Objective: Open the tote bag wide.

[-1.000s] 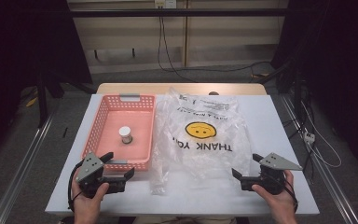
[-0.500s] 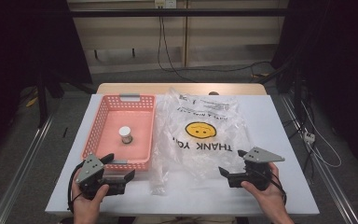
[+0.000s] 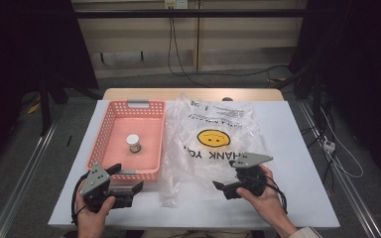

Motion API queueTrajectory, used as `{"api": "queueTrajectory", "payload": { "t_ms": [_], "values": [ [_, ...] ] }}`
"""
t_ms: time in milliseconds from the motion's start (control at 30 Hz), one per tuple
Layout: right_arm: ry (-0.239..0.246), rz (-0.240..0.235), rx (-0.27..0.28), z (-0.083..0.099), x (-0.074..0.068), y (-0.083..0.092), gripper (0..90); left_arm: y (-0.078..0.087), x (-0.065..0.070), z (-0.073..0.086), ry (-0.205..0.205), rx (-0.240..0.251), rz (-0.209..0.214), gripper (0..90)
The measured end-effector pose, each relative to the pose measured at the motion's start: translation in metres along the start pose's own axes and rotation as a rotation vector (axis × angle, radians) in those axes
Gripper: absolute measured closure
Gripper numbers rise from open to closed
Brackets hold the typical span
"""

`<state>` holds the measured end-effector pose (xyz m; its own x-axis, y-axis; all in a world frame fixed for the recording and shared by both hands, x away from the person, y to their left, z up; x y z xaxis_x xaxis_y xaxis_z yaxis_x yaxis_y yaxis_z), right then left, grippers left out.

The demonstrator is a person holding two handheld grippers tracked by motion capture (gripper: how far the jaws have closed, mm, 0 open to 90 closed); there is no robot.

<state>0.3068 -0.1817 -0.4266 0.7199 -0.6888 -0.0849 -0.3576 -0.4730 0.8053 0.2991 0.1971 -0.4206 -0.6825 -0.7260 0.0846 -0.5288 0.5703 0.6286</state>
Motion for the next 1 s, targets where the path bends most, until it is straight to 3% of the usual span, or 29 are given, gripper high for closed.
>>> {"api": "queueTrajectory", "payload": {
  "t_ms": [67, 233, 333, 367, 400, 533, 667, 700, 767, 833, 1000],
  "values": [
    [0.014, -0.031, -0.010, -0.006, -0.003, -0.004, 14.7, 0.000, 0.000, 0.000, -0.001, 0.001, 0.001, 5.4],
    [0.053, -0.043, -0.076, -0.019, -0.012, -0.017, 16.4, 0.000, 0.000, 0.001, -0.005, -0.003, 0.004, 5.4],
    [0.089, -0.044, -0.161, -0.014, -0.016, -0.034, 18.9, 0.001, 0.000, 0.001, -0.007, 0.001, 0.006, 5.4],
    [0.089, -0.044, -0.161, -0.014, -0.016, -0.034, 18.9, 0.001, 0.000, 0.001, -0.007, 0.000, 0.007, 5.4],
    [0.115, -0.019, -0.196, -0.010, -0.018, -0.042, 19.1, 0.001, 0.000, 0.001, -0.008, -0.001, 0.009, 5.4],
    [0.138, 0.010, -0.241, -0.005, -0.020, -0.050, 20.1, 0.001, 0.001, 0.000, -0.012, -0.002, 0.011, 5.4],
    [0.114, 0.023, -0.238, -0.003, -0.015, -0.053, 37.3, 0.001, 0.001, 0.001, -0.013, -0.003, 0.010, 5.4],
    [0.101, 0.032, -0.245, -0.003, -0.014, -0.053, 38.5, 0.001, 0.001, 0.001, -0.014, -0.002, 0.009, 5.4],
    [0.055, -0.003, -0.249, -0.002, -0.009, -0.054, 43.1, 0.001, 0.001, 0.001, -0.010, 0.001, 0.011, 5.4],
    [0.045, 0.003, -0.242, -0.002, -0.007, -0.053, 51.7, 0.002, 0.001, 0.001, -0.006, 0.003, 0.012, 5.4],
    [0.025, 0.012, -0.241, -0.002, -0.003, -0.053, 60.8, 0.001, 0.001, 0.001, -0.015, -0.005, 0.011, 5.4]
  ]
}}
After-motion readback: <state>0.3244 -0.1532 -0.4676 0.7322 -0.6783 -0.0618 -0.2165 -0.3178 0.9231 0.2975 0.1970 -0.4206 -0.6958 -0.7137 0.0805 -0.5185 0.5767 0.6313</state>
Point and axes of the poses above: each handheld gripper's, and its own axes: y roughly backward along the jaws, z roughly out of its underside, x roughly to its right, the point moved 2 cm from there along -y, roughly forward along the jaws, and after that the axes turned 15 degrees about -x, right-handed, at the moved point
